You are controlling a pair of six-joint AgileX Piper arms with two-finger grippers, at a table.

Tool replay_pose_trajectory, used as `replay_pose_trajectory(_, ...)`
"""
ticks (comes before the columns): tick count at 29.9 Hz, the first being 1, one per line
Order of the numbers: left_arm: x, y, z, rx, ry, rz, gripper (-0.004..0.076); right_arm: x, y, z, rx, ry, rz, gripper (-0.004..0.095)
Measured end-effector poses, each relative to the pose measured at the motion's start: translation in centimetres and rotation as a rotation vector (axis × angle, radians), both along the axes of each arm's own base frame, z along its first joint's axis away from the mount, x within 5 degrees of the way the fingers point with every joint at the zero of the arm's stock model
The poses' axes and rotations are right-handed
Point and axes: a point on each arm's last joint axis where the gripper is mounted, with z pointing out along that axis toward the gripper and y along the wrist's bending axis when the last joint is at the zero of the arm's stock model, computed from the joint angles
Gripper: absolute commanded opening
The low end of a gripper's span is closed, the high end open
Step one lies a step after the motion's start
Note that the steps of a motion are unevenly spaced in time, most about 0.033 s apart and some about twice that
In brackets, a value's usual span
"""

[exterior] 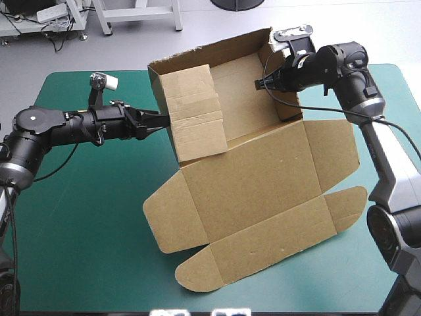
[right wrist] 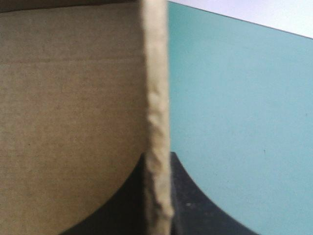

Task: Fold the box

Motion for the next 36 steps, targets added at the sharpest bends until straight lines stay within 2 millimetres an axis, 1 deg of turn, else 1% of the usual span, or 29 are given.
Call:
replay_pose_trajectory(5,0.3,0.2,0.0,-0.005,0.013,0.043,0.0393,0.5,0.1,0.0,0.019,-0.036,-0.012,-0.0018)
replay_pose_trajectory(12,0.2,0.2,-0.1,-0.008,0.024,0.040,0.0395,1.5,0.6,-1.2,0.028,-0.015,-0.011,-0.0018)
replay_pose_trajectory(14,0.1,0.1,-0.1,-0.007,0.027,0.033,0.0411,1.7,0.7,-1.5,0.033,-0.008,-0.009,-0.0018)
replay_pose_trajectory(17,-0.2,0.0,0.2,-0.006,0.025,0.016,0.0438,1.9,0.9,-1.7,0.051,-0.007,-0.007,-0.0019)
replay_pose_trajectory(21,-0.9,0.0,0.9,-0.008,0.004,0.007,0.0438,1.9,1.1,-1.6,0.072,-0.016,-0.005,-0.0018)
replay_pose_trajectory(24,-1.1,0.0,1.0,0.001,-0.006,0.016,0.0438,1.9,1.2,-1.6,0.086,-0.013,0.001,-0.0018)
replay_pose_trajectory(33,-0.5,1.2,-0.1,0.145,0.047,0.137,0.0438,1.5,2.0,-1.5,0.156,0.008,0.067,-0.0018)
replay_pose_trajectory(36,-0.4,1.6,-0.3,0.166,0.071,0.190,0.0438,1.4,2.3,-1.4,0.181,0.013,0.090,-0.0018)
